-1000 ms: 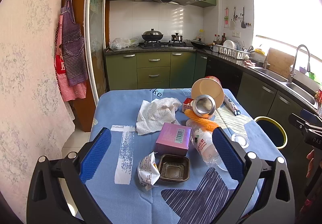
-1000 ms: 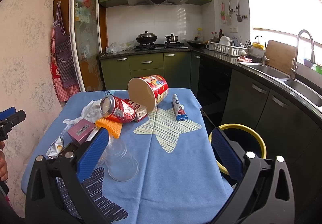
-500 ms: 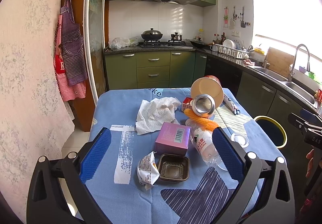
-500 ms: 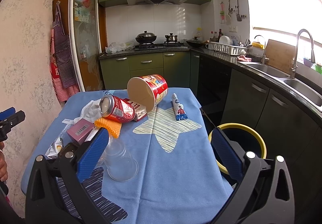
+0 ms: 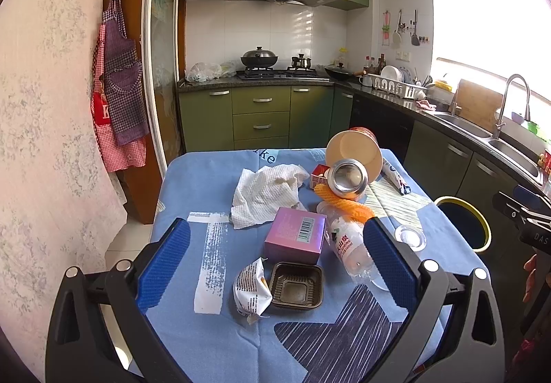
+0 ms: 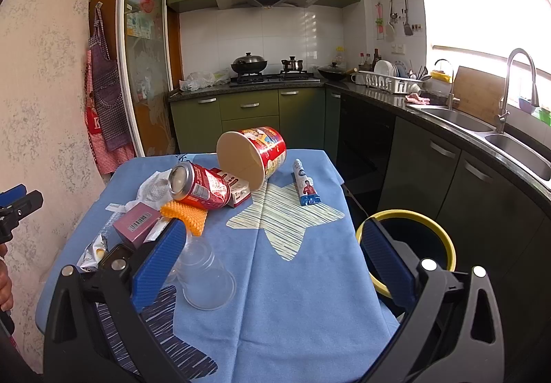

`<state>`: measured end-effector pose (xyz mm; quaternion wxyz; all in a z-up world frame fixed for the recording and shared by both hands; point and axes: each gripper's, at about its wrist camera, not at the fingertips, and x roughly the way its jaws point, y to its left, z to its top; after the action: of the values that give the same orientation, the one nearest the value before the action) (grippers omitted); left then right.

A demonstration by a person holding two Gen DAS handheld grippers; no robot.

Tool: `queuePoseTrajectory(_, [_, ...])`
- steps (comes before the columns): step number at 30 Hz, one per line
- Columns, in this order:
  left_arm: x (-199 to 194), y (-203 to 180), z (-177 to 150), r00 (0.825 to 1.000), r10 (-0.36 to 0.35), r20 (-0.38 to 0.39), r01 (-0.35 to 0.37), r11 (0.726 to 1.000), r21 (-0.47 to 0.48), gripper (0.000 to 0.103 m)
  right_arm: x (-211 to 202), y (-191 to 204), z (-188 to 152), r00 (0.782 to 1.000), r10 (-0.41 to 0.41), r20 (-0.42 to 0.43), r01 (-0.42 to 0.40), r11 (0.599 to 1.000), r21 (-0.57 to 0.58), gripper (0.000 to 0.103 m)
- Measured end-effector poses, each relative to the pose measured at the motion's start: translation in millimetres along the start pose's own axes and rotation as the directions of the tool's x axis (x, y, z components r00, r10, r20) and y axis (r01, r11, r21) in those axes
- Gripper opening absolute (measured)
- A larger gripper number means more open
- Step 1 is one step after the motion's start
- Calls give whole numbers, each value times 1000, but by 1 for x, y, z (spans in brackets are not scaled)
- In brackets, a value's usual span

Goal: Collect trash

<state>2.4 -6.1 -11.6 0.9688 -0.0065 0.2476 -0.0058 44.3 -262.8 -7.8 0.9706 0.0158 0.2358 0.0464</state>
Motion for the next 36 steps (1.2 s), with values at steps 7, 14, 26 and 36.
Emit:
queuePoseTrajectory(7, [16,4,0,999,-4,-33,4,1000,-7,99,14,-3,-4,1000,-3,-22,3,1000,-1,97])
queuePoseTrajectory(14, [52,14,18,998,-10,-61,10,1000,0,99,53,11,16,1000,-11,-9,10,995,-98,97])
queuePoseTrajectory(26, [173,38,83,998,20,-57,-20,1000,2,99,216,41,73,997,-59,-59,39,954,-298,97])
queuePoseTrajectory(36, [240,53,92,997,-7,-81,3,999,-46,99,320,52,72,970,-220,-105,164,908,-385,72])
